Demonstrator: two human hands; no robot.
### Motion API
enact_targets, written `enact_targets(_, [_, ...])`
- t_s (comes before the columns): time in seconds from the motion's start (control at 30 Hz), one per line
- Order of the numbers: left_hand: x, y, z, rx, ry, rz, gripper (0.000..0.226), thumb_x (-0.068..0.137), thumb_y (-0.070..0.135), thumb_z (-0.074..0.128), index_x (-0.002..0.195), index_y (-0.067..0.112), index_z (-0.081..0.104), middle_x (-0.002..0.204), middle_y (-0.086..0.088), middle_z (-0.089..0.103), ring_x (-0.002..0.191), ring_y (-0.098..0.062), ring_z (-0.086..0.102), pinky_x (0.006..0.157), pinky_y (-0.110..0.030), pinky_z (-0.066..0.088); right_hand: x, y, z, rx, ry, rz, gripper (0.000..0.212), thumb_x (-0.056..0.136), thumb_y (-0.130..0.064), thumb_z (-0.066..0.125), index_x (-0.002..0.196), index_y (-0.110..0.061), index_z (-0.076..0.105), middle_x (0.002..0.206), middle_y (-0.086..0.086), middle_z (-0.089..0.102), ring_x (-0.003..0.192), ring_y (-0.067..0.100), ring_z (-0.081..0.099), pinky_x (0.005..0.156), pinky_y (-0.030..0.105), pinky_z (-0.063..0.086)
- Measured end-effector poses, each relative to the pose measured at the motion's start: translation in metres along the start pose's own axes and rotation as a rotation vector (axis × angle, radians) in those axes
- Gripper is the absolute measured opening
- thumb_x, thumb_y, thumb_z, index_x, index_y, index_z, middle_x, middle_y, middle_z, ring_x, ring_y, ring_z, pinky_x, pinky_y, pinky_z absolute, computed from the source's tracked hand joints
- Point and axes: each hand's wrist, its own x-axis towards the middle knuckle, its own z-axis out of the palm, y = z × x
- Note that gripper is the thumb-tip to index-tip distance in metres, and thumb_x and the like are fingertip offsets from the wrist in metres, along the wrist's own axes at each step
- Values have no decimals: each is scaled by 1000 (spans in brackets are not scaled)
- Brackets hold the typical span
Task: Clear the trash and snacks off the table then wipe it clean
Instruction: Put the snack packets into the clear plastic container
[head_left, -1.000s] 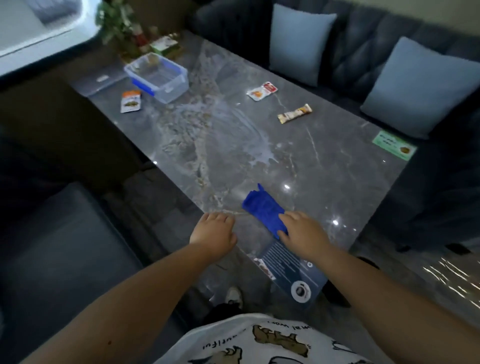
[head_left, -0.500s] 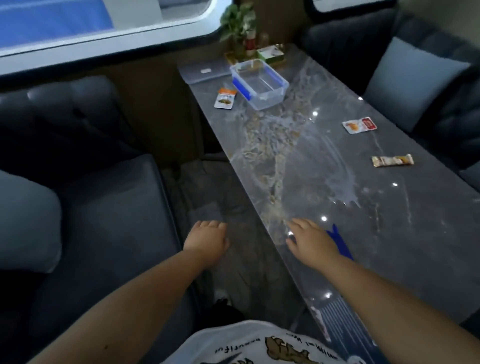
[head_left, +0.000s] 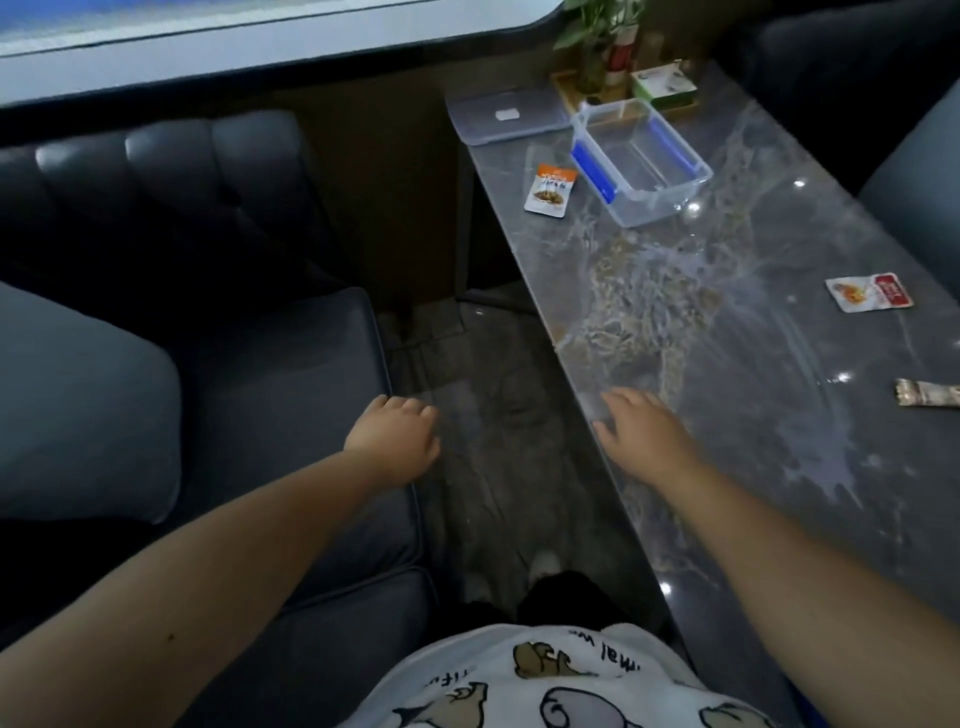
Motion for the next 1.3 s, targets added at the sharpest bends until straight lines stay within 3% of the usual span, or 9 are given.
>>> enact_targets(0.43, [156,-3,-54,-117,31,-36,51,95,43,33,137,17,44,137,-6,52,127,-27,46,108,-42,33,148,14,-23,85,94,31,42,84,-27,57,122,-7,57,126,15,58,115,35,51,97,42,42])
enact_targets(0.6, [221,4,-91,-76,61,30,45,94,42,37,129,17,50,130,-6,56,122,-27,50,104,-42,34,193,36,-40,68,36,72,46,87,-31,53,129,-13,53,134,8,53,121,29,47,100,39,39])
enact_targets(0.8, [306,2,-130,-22,53,135,44,94,41,37,129,18,50,130,-6,56,121,-28,50,103,-43,35,228,62,-47,94,41,159,41,88,-31,50,126,-15,55,127,6,57,115,29,50,95,39,43])
enact_targets(1.0, [428,-7,-158,-72,56,235,48,90,40,40,133,17,43,139,-8,47,124,-30,46,101,-43,36,269,79,-48,76,73,355,47,87,-31,49,131,-13,50,132,6,53,122,25,46,103,37,35])
enact_targets(1.17, [517,-30,-175,76,0,466,53,92,42,41,142,25,34,157,-8,20,140,-32,24,106,-47,28,297,68,-49,87,-6,628,46,90,-34,43,131,-12,48,131,9,54,121,25,47,105,37,34])
enact_targets(1.3, [557,-41,-178,156,0,662,57,94,46,37,148,31,24,160,-5,12,144,-30,12,107,-50,26,307,58,-52,184,-67,852,50,92,-35,42,137,-12,42,139,13,47,126,29,43,105,37,34])
